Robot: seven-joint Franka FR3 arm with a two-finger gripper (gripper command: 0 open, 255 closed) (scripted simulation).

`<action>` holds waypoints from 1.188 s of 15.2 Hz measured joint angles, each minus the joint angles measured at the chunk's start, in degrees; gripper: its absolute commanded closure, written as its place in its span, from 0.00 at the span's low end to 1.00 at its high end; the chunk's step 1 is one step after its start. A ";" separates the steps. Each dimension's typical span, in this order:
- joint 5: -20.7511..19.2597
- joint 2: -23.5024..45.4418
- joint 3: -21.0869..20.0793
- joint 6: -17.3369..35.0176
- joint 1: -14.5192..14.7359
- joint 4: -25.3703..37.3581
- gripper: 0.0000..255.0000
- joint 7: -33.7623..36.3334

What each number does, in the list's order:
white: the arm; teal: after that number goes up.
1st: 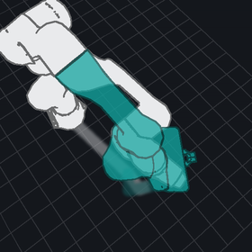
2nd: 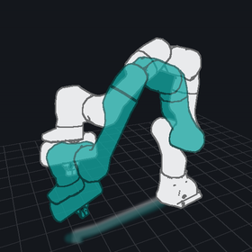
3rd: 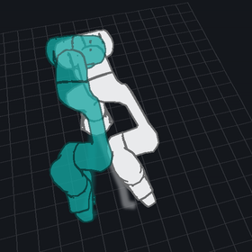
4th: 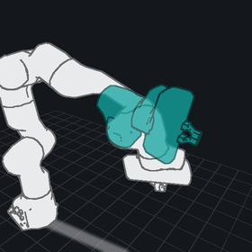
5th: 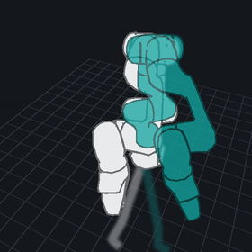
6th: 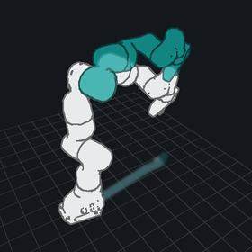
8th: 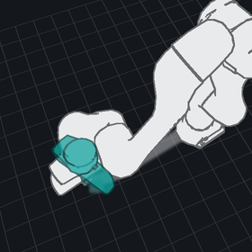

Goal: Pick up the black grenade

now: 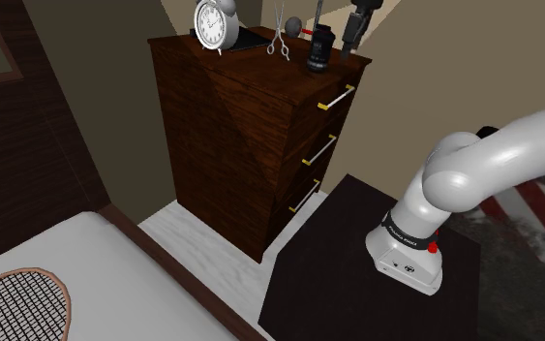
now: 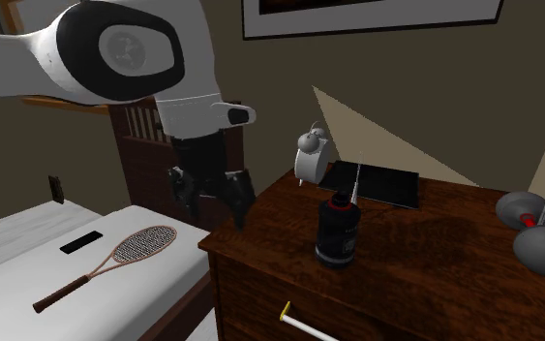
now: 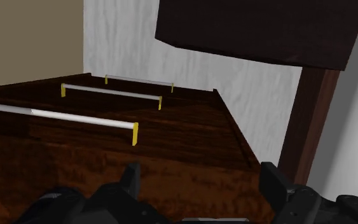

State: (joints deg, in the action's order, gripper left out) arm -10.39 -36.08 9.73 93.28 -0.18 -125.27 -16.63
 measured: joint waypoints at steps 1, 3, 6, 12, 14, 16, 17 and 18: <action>-0.21 1.28 1.06 0.24 0.22 1.23 0.00 -2.02; -0.59 4.66 3.76 0.64 0.57 4.71 0.00 -6.68; -0.60 9.78 8.09 1.75 1.03 9.41 0.00 -14.13; 3.17 22.89 15.62 2.03 2.15 22.66 0.00 -28.92; 5.28 27.26 17.54 1.30 2.16 27.45 0.00 -33.67; 8.25 32.82 19.88 0.62 1.40 33.11 0.00 -39.24; 9.56 35.18 20.42 0.01 1.13 35.75 0.00 -41.01; 10.11 36.12 20.67 0.13 0.91 36.43 0.00 -42.04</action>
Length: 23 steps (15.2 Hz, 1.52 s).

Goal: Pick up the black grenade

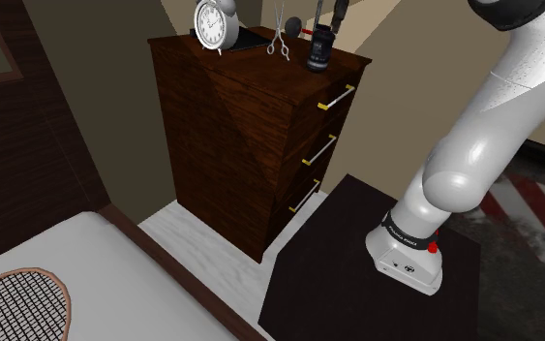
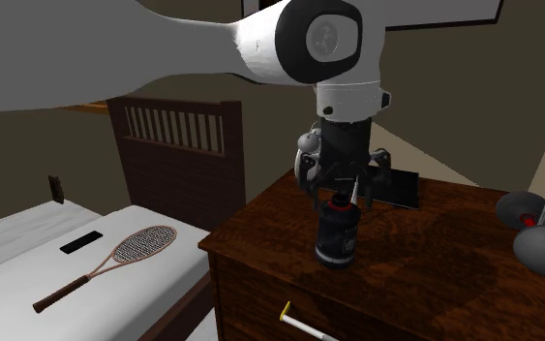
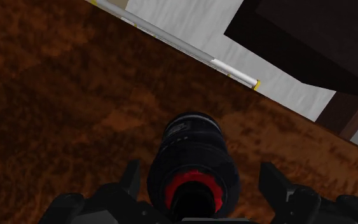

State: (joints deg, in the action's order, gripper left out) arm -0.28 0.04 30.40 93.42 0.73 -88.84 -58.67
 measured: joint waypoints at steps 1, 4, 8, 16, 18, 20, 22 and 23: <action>0.13 0.21 0.05 0.42 -0.05 -0.24 0.00 -0.36; 0.10 0.10 0.02 2.66 -0.02 -2.57 0.00 -0.54; -0.20 -0.45 -0.02 5.27 0.02 -5.66 1.00 -0.47; -0.20 -0.55 -0.07 5.40 0.07 -5.75 1.00 -0.39; -0.23 -0.60 -0.07 5.42 0.07 -5.82 1.00 -0.39; -0.18 -0.44 -0.02 4.53 0.02 -4.89 1.00 -0.49; 0.03 -0.03 0.04 3.03 -0.04 -3.06 1.00 -0.62; 0.17 0.23 0.09 2.25 -0.09 -2.06 1.00 -0.73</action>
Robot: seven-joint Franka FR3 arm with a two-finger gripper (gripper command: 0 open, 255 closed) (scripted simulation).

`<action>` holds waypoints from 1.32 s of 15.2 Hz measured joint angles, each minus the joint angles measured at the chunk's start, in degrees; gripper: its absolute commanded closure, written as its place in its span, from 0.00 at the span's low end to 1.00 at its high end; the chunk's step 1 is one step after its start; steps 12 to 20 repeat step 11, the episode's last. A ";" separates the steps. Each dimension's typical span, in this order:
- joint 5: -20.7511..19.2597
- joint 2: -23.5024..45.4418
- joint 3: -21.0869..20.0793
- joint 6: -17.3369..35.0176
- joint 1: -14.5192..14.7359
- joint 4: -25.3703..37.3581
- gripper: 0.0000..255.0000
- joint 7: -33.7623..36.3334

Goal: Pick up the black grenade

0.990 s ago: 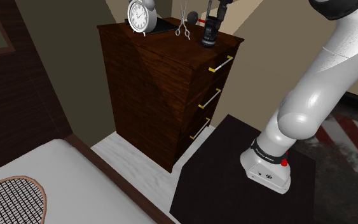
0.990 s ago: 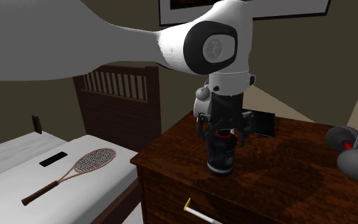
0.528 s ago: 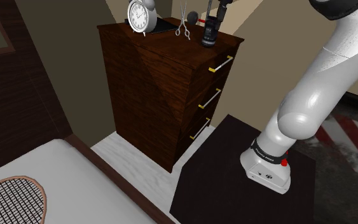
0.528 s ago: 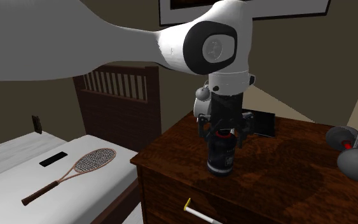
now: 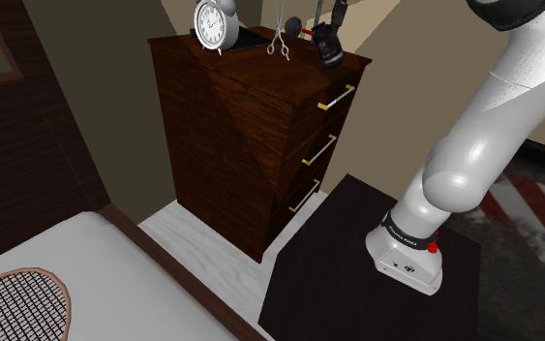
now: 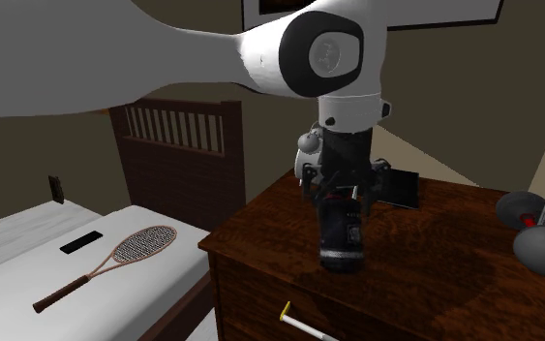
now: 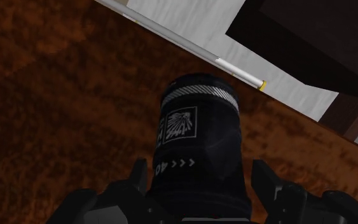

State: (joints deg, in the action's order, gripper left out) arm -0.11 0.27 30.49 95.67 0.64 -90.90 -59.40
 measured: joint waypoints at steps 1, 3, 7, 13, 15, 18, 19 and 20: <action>0.11 0.21 0.04 -0.80 -0.05 0.98 1.00 -0.08; 0.29 0.53 0.10 -2.41 -0.11 2.87 1.00 -0.19; 1.10 2.02 0.39 -5.97 -0.46 7.71 1.00 -0.74; 2.01 3.64 0.71 -9.24 -0.94 12.36 1.00 -1.32; 2.01 3.64 0.71 -9.24 -0.94 12.36 1.00 -1.32; 2.01 3.64 0.71 -9.24 -0.94 12.36 1.00 -1.32; 2.01 3.64 0.71 -9.24 -0.94 12.36 1.00 -1.32; 2.01 3.64 0.71 -9.24 -0.94 12.36 1.00 -1.32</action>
